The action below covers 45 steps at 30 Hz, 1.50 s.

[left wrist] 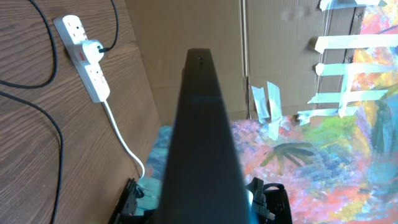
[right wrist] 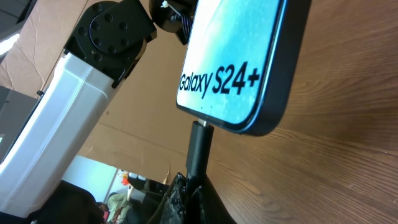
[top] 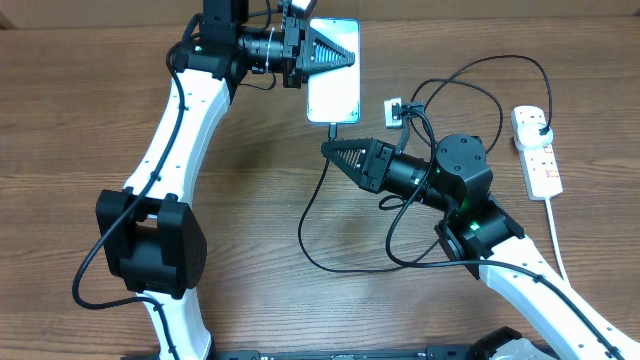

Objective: Plug charger to phone and switch on socket
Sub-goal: 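Push the plug up into the phone port and open the right gripper, then lower the plugged phone flat onto the table with the left gripper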

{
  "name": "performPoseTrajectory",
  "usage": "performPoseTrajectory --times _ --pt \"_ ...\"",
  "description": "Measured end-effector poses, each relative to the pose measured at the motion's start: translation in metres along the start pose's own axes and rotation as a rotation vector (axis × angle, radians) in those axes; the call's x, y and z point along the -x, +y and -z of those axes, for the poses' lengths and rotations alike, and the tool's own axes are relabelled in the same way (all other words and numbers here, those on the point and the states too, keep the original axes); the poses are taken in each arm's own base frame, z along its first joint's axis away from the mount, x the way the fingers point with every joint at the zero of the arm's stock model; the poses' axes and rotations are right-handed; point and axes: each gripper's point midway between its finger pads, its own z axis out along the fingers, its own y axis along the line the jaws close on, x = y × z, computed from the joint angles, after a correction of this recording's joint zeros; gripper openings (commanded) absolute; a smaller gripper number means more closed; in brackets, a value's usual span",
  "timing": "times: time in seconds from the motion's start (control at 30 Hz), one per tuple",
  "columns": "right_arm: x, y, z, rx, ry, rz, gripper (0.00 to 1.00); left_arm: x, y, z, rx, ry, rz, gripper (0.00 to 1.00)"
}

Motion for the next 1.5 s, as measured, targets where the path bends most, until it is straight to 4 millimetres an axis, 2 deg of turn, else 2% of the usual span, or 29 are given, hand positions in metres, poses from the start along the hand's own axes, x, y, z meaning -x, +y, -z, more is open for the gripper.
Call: performPoseTrajectory --times 0.17,0.23,0.27,0.4,0.57,0.63,0.7,0.8,0.87,1.03,1.27,1.5 --pt "0.0 0.0 0.0 0.001 0.001 0.001 0.06 0.0 0.0 0.0 0.0 0.0 0.0 0.04" --pt "0.0 0.0 0.0 0.0 0.0 -0.002 0.13 0.0 0.0 0.0 0.0 0.0 -0.004 0.04" --pt "0.004 -0.001 0.001 -0.004 -0.014 0.004 0.19 0.0 0.0 0.0 -0.001 0.002 -0.003 0.04" --pt "0.01 -0.01 0.004 -0.035 -0.036 -0.011 0.31 -0.002 0.0 -0.003 -0.002 0.009 -0.017 0.04" --pt "0.005 -0.019 0.004 -0.069 -0.019 -0.039 0.42 0.0 0.0 0.001 -0.001 0.0 -0.049 0.04" --pt "0.004 -0.02 0.004 -0.075 -0.016 -0.047 0.55 0.001 0.001 0.003 0.0 -0.004 -0.072 0.04" --pt "0.003 -0.021 0.004 -0.075 -0.011 -0.045 0.64 0.002 0.001 0.006 0.002 -0.01 -0.102 0.04" --pt "0.0 -0.024 0.004 -0.087 0.0 -0.054 0.7 0.001 0.006 0.01 0.013 -0.016 -0.139 0.04" --pt "-0.004 -0.03 0.005 -0.108 0.015 -0.067 0.72 -0.002 0.017 0.011 0.048 -0.028 -0.135 0.04" --pt "-0.015 -0.045 0.006 -0.167 0.053 -0.098 0.74 -0.009 0.061 0.018 0.246 -0.075 -0.048 0.04" --pt "-0.03 -0.063 0.011 -0.24 0.104 -0.114 0.81 -0.022 0.118 0.041 0.572 -0.09 -0.005 0.04" --pt "-0.05 -0.089 0.022 -0.361 0.164 -0.15 0.83 -0.032 0.154 0.062 0.774 -0.067 0.023 0.04"
